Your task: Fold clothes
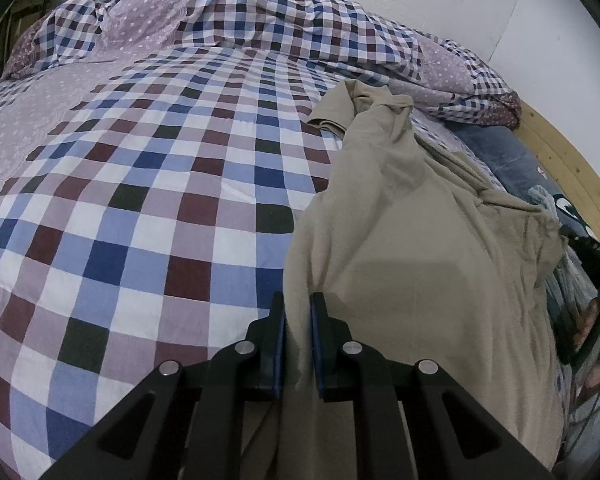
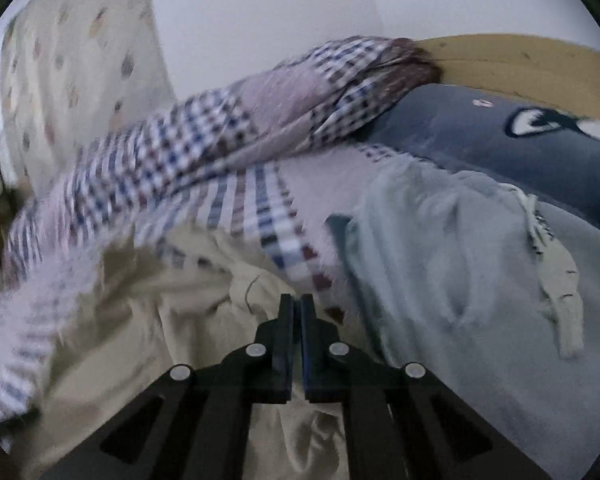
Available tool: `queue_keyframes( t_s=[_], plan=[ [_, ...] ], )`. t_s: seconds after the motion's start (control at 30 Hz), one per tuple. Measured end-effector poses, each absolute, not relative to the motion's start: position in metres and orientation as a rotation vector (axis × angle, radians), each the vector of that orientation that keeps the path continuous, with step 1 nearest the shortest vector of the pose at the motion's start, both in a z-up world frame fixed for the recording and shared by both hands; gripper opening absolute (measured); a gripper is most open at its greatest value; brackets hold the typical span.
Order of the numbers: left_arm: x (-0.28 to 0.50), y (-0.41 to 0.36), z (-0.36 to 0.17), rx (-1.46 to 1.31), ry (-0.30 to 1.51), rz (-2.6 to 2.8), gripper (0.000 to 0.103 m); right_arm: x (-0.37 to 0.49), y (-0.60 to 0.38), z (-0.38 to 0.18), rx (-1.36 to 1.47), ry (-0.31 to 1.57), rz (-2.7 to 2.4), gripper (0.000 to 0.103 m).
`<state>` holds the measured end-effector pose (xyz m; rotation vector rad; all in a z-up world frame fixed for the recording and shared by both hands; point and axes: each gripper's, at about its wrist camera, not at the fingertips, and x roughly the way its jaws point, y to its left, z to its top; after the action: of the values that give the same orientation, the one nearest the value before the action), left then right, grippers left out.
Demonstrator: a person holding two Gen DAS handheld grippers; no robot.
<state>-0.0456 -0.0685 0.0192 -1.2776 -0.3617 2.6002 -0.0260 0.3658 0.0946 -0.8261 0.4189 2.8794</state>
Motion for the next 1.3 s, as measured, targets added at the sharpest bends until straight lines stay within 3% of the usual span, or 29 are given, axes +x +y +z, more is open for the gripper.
queue_keyframes(
  t_s=[0.3, 0.53, 0.87, 0.93, 1.0, 1.07, 1.3],
  plan=[
    [-0.044, -0.068, 0.02, -1.28, -0.351, 2.607, 0.011, -0.001, 0.402, 0.122, -0.633, 0.575, 2.836, 0.001],
    [-0.046, -0.067, 0.019, -1.286, -0.34, 2.61, 0.011, -0.012, 0.395, 0.12, -0.767, 0.578, 2.946, 0.001],
    [-0.04, -0.066, 0.033, -1.269, -0.411, 2.603, 0.013, 0.0, 0.275, 0.111, -1.121, 0.306, 3.313, 0.001],
    [-0.033, -0.066, 0.042, -1.207, -0.496, 2.555, 0.02, 0.012, 0.244, 0.105, -1.195, 0.269, 3.372, 0.001],
    [-0.027, -0.062, 0.049, -1.146, -0.567, 2.478, 0.038, 0.022, 0.222, 0.098, -1.254, 0.242, 3.411, 0.001],
    [-0.02, -0.057, 0.056, -1.085, -0.633, 2.397, 0.048, 0.034, 0.198, 0.092, -1.312, 0.222, 3.454, 0.001],
    [-0.019, -0.057, 0.055, -1.09, -0.725, 2.266, 0.05, 0.064, 0.151, 0.085, -1.505, 0.088, 3.59, 0.002]
  ],
)
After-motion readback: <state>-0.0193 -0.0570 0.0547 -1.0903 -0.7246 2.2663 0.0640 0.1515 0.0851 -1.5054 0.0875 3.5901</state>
